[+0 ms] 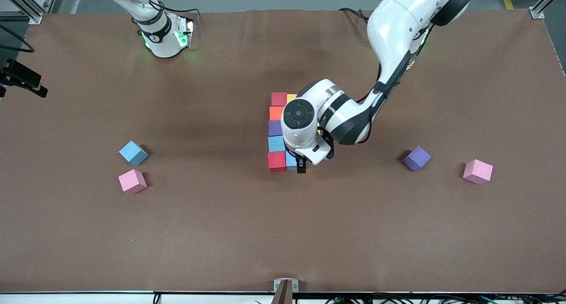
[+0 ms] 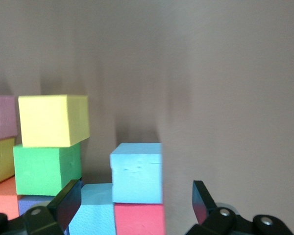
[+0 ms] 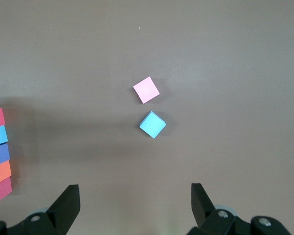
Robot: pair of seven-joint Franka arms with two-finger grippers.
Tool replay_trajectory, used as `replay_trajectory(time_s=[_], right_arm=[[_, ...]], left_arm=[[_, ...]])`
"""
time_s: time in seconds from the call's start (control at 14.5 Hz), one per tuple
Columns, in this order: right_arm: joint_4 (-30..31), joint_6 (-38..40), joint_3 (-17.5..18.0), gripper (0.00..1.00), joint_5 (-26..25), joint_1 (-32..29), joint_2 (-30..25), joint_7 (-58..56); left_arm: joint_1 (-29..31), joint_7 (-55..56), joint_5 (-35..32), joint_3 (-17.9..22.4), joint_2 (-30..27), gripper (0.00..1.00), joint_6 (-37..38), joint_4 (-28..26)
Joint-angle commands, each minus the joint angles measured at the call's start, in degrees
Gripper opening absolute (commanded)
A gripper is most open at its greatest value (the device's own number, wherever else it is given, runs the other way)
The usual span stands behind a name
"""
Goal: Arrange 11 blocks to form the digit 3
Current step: 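Open the left gripper and move it toward the purple block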
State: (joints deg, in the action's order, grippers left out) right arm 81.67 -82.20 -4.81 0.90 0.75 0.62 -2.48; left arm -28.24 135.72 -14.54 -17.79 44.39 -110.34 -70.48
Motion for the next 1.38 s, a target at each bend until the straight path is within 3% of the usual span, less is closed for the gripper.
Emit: replay_trajectory(time_s=[0.0, 0.21, 0.55, 0.89, 1.1, 1.31], right_arm=[[-0.46, 0.2, -0.02, 1.0, -0.28, 0.04, 0.17, -0.07], [-0.46, 0.11, -0.02, 1.0, -0.2, 0.21, 0.25, -0.07], [-0.46, 0.29, -0.02, 1.0, -0.2, -0.05, 0.17, -0.07], [-0.46, 0.46, -0.11, 1.0, -0.29, -0.23, 0.17, -0.07], [-0.46, 0.64, -0.11, 1.0, -0.28, -0.23, 0.08, -0.07], [-0.46, 0.73, -0.11, 1.0, -0.28, -0.23, 0.08, -0.07]], left_arm=[[2.91, -4.14, -2.5, 0.39, -4.12, 1.0, 1.18, -1.94], [7.04, -8.09, -2.68, 0.39, -7.29, 1.0, 4.86, -3.08], [15.65, -19.33, -2.07, -0.23, -14.58, 1.0, 5.31, -10.37], [23.65, -30.32, -1.54, -1.1, -15.83, 0.99, 4.97, -14.94], [31.64, -35.43, -1.54, -4.26, -15.91, 0.99, -0.29, -21.35], [41.22, -38.6, -1.89, -10.23, -17.84, 0.99, -7.06, -29.96]])
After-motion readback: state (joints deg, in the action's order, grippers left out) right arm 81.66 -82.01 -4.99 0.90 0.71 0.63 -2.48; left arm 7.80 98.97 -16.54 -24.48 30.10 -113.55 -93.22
